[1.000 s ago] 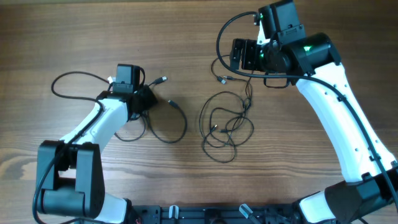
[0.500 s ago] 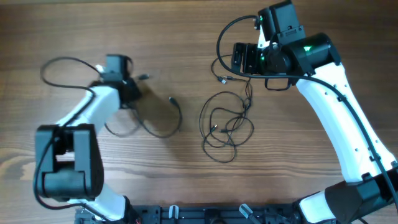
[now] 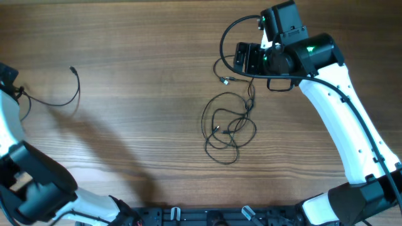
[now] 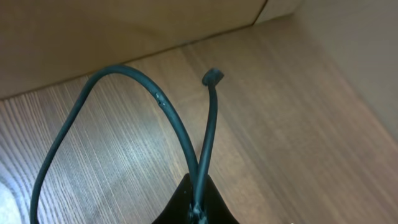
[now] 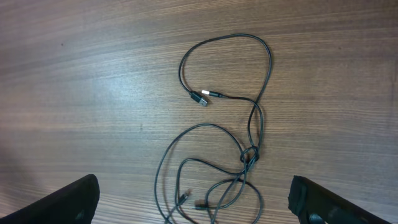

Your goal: Untangle cables

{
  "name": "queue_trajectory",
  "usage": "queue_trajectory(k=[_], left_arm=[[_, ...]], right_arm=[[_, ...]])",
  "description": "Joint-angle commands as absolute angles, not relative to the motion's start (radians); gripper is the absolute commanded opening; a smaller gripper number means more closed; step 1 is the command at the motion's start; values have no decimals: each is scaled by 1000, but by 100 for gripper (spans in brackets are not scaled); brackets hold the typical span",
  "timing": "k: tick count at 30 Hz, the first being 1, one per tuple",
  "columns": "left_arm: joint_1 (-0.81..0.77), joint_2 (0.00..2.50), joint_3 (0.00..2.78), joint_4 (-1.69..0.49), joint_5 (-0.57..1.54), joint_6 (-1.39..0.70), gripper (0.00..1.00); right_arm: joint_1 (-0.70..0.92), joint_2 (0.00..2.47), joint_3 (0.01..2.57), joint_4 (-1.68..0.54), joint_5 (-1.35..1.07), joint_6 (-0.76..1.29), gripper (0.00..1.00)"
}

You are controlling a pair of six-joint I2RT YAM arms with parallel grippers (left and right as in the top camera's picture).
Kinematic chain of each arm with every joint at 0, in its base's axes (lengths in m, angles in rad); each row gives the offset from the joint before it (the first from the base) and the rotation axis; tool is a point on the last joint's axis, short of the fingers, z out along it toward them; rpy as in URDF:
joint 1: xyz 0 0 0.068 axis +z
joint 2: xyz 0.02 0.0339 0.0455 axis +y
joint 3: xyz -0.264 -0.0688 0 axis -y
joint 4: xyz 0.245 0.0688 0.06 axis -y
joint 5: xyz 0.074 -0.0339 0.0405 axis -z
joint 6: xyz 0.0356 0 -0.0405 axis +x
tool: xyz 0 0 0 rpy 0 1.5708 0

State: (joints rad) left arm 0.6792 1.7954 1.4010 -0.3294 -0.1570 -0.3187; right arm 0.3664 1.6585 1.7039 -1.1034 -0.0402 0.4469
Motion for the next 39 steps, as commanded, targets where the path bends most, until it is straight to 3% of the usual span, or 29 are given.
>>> queue_trajectory(k=[1,6,10,13,18,23,30,31,32,33,34,39], left_arm=[[690,1876,1403,-265,-2,-303,4],[657,1891,1403,156,27,-360,4],[618,1901,1403,555,-122,-376,4],[604,1976,1456,706,-172,-379,4],[601,2199,1651,545,-173,-401,4],[596,2339,1665,392,-159,-408,4],[572,2329,1665,184,-36,-480,4],[556,2299,1665,128,-60,-479,10],[548,2283,1665,102,-88,-479,25],[539,2261,1665,72,-124,-480,79],[533,2244,1665,48,-151,-480,100],[485,2013,1665,-232,-178,-492,100]], right_arm=[[372,1666,1693,-1093,-34,482,100],[377,1666,1693,-1085,-29,472,100],[377,1666,1693,-1073,-19,474,100],[377,1666,1693,-1050,-19,474,100],[377,1666,1693,-1050,-23,475,100],[377,1666,1693,-1050,-23,479,100],[383,1666,1693,-1052,-35,478,100],[388,1666,1693,-1052,-35,478,100],[392,1666,1693,-1052,-35,477,100],[397,1666,1693,-1055,-35,471,100],[401,1666,1693,-1061,-35,470,100],[408,1666,1693,-1092,-30,471,100]])
